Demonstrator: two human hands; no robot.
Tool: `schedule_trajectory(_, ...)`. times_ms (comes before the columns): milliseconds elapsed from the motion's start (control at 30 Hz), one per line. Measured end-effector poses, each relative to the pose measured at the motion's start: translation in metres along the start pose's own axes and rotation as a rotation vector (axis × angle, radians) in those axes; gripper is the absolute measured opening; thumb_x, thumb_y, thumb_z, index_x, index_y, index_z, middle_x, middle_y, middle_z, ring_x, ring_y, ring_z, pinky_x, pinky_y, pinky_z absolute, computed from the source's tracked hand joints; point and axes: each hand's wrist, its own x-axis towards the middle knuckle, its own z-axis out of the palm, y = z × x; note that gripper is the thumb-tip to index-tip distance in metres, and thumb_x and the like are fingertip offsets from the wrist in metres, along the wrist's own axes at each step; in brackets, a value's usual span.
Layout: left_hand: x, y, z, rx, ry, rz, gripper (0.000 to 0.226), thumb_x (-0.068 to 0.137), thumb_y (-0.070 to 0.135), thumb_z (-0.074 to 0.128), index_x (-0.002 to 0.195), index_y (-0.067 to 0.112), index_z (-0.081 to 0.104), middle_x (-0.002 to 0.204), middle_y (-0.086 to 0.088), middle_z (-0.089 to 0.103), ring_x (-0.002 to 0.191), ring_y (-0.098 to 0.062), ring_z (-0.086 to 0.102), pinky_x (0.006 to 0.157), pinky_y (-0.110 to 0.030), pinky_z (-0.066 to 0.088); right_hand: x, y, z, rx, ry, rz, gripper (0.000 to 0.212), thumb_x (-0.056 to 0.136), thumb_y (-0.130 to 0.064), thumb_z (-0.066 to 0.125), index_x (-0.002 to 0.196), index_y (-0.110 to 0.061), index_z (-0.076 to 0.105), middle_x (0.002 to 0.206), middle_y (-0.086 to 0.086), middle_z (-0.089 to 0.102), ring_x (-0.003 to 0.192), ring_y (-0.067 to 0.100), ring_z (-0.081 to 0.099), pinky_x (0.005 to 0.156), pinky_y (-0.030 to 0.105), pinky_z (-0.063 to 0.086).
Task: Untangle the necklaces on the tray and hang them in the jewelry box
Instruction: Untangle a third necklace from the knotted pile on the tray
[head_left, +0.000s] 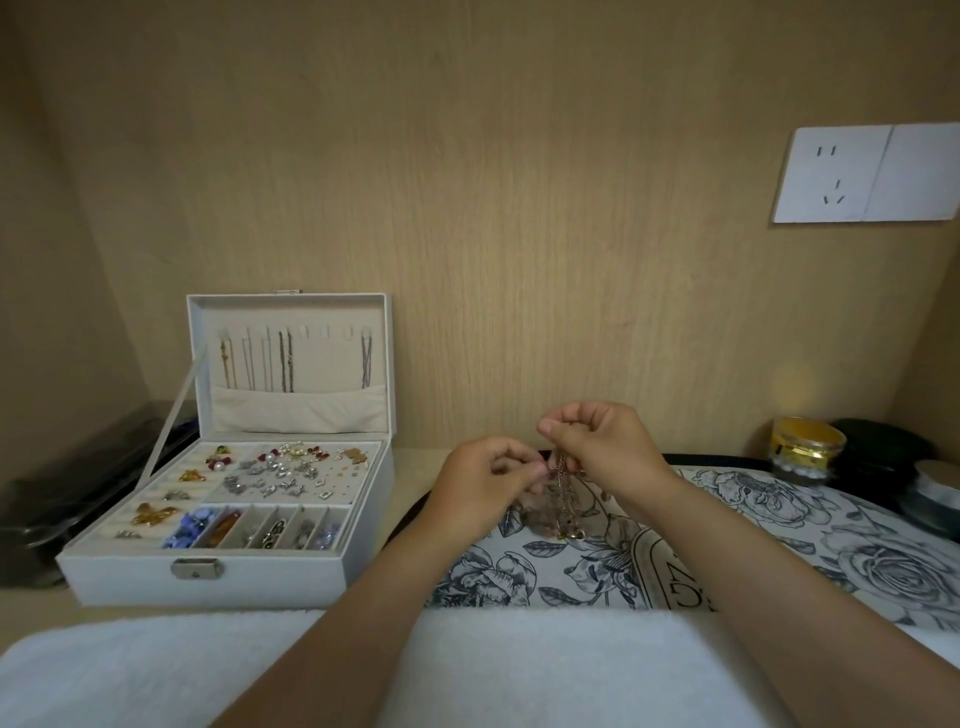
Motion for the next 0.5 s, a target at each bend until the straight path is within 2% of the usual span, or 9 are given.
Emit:
schedule_trajectory(67,0.0,0.0,0.0,-0.053,-0.012,-0.039,0.006,0.092,0.014,0.068,0.096,0.014,0.072,0.076,0.001,0.074,0.068,-0.007,0.068,0.068,-0.02,0.053,-0.001,0.0,0.002,0.002,-0.064,-0.001,0.006,0.094,-0.012,0.067,0.096,-0.01,0.073,0.059,-0.002,0.064,0.056,0.009,0.058,0.061,0.023,0.05)
schedule_trajectory(200,0.002,0.005,-0.002,-0.216,-0.05,-0.125,0.016,0.099,0.021,0.057,0.106,0.014,0.069,0.09,0.003,0.073,0.081,-0.009,0.066,0.075,-0.027,0.055,-0.003,0.002,0.005,0.034,-0.18,0.075,0.014,0.096,-0.012,0.063,0.1,-0.007,0.075,0.072,0.003,0.071,0.068,0.014,0.063,0.063,0.024,0.053)
schedule_trajectory(300,0.0,0.005,-0.006,-0.166,-0.053,-0.132,0.013,0.095,0.026,0.063,0.102,0.018,0.071,0.086,0.005,0.075,0.079,-0.016,0.07,0.081,-0.035,0.057,-0.002,0.001,0.002,0.261,-0.218,0.155,0.014,0.097,-0.01,0.06,0.104,-0.004,0.071,0.079,0.008,0.07,0.068,0.016,0.061,0.064,0.026,0.054)
schedule_trajectory(333,0.001,0.005,-0.009,-0.128,-0.045,-0.137,0.01,0.094,0.026,0.066,0.099,0.019,0.072,0.086,0.003,0.076,0.08,-0.017,0.071,0.083,-0.036,0.056,-0.001,0.0,0.0,0.269,-0.228,0.155,0.013,0.096,-0.008,0.062,0.106,-0.006,0.07,0.079,0.006,0.07,0.067,0.014,0.059,0.065,0.026,0.053)
schedule_trajectory(433,0.002,0.005,-0.016,0.033,-0.065,-0.13,0.016,0.094,0.027,0.065,0.084,0.017,0.073,0.075,0.008,0.072,0.071,-0.006,0.066,0.078,-0.029,0.051,-0.001,0.002,-0.004,0.042,-0.27,0.132,0.017,0.09,-0.007,0.069,0.105,-0.013,0.071,0.079,0.003,0.069,0.063,0.01,0.055,0.062,0.023,0.047)
schedule_trajectory(500,0.004,0.005,-0.019,0.085,-0.062,-0.109,0.02,0.094,0.027,0.063,0.08,0.017,0.072,0.068,0.012,0.069,0.066,-0.005,0.061,0.073,-0.027,0.047,-0.001,0.002,-0.004,-0.131,-0.299,0.124,0.016,0.088,-0.012,0.072,0.104,-0.015,0.073,0.085,0.0,0.073,0.065,0.004,0.06,0.064,0.019,0.045)
